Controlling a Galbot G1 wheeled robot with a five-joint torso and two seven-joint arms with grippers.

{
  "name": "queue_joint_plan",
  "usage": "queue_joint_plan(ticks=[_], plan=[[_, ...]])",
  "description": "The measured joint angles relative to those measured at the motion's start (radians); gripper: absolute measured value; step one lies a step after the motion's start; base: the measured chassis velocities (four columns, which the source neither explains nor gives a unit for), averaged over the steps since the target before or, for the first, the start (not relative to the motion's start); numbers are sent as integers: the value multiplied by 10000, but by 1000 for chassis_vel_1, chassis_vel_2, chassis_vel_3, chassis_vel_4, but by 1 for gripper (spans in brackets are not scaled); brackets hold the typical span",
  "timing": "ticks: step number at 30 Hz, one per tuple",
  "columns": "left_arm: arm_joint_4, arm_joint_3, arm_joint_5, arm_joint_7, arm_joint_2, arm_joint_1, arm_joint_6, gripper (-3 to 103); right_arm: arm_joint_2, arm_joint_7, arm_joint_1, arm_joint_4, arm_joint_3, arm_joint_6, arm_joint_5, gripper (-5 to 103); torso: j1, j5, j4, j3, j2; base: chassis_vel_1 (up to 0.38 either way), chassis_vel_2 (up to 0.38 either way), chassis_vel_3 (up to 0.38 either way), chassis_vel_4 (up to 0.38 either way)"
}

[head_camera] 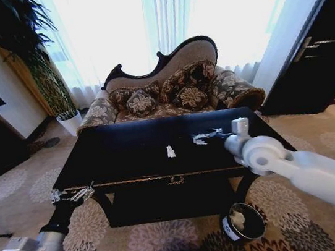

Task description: Move to the front of the table and place the trash on the table into the trash bin.

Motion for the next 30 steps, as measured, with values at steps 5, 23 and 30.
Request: queue_joint_plan(ticks=[5, 23, 30], plan=[[0, 0, 0, 1, 0, 0, 0, 100, 639, 196, 1409, -515, -1419, -66, -28, 100, -2, -1, 2, 0, 0, 0, 0, 0, 0], [0, 0, 0, -1, 0, 0, 0, 100, 1866, 906, 2402, -461, -3050, -256, 299, 100, -1, -1, 1, 0, 0, 0, 0, 0, 0], [0, 0, 0, 0, 0, 0, 0, 100, 2342, 904, 2236, -891, -3267, -291, 64, 100, -2, -1, 3, 0, 0, 0, 0, 0, 0]])
